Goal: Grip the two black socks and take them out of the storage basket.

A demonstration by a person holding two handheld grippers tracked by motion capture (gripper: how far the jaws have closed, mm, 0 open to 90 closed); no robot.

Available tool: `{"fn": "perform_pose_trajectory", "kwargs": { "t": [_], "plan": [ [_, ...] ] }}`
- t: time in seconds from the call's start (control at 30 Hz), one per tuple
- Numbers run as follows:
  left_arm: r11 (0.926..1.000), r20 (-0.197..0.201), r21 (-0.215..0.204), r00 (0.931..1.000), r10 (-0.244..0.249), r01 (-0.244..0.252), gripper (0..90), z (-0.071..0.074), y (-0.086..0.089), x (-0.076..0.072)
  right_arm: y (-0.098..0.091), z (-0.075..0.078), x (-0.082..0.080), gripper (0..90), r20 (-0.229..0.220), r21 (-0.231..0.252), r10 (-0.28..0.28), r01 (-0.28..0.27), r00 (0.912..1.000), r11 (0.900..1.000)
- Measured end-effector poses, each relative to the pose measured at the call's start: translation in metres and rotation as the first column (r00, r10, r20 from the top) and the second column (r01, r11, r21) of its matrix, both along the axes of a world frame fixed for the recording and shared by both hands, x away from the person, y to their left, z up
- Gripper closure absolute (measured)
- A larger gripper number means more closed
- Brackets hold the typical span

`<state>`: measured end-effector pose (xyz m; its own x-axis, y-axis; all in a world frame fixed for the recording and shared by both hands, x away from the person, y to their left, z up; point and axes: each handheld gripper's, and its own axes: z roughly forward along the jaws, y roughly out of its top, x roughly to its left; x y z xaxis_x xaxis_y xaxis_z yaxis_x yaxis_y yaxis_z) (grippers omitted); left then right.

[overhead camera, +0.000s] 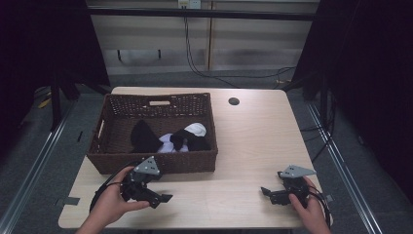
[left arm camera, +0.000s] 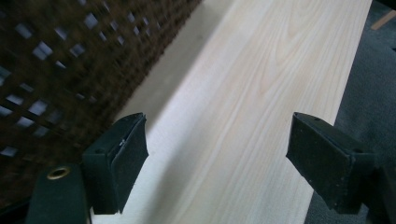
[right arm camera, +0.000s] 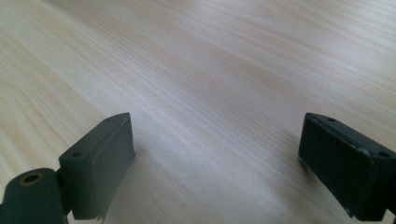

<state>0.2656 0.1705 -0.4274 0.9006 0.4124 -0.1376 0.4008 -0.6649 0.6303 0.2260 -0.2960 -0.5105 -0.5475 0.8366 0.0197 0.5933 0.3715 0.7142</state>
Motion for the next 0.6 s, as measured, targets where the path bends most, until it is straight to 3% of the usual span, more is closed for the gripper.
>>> {"fn": "perform_pose_trajectory", "kwargs": {
  "t": [0.13, 0.33, 0.6],
  "plan": [
    [1.0, -0.012, -0.007, 0.9999, 0.001, -0.001, 19.4, 0.01, -0.001, 0.003, 0.0, 0.0, 0.0, 9.8, 0.0, 0.0, 0.0, 0.0, 1.0, 1.0],
    [0.9998, -0.021, 0.014, 0.9997, -0.011, 0.011, 19.4, 0.035, -0.005, 0.011, 0.0, 0.0, 0.0, 9.8, -0.001, 0.0, 0.0, 0.0, 1.0, 1.0],
    [0.9999, 0.009, 0.015, 1.0, 0.004, -0.004, 19.4, 0.066, -0.007, 0.029, 0.0, 0.0, 0.0, 9.8, 0.0, 0.0, 0.0, 0.0, 1.0, 1.0]
  ]
}}
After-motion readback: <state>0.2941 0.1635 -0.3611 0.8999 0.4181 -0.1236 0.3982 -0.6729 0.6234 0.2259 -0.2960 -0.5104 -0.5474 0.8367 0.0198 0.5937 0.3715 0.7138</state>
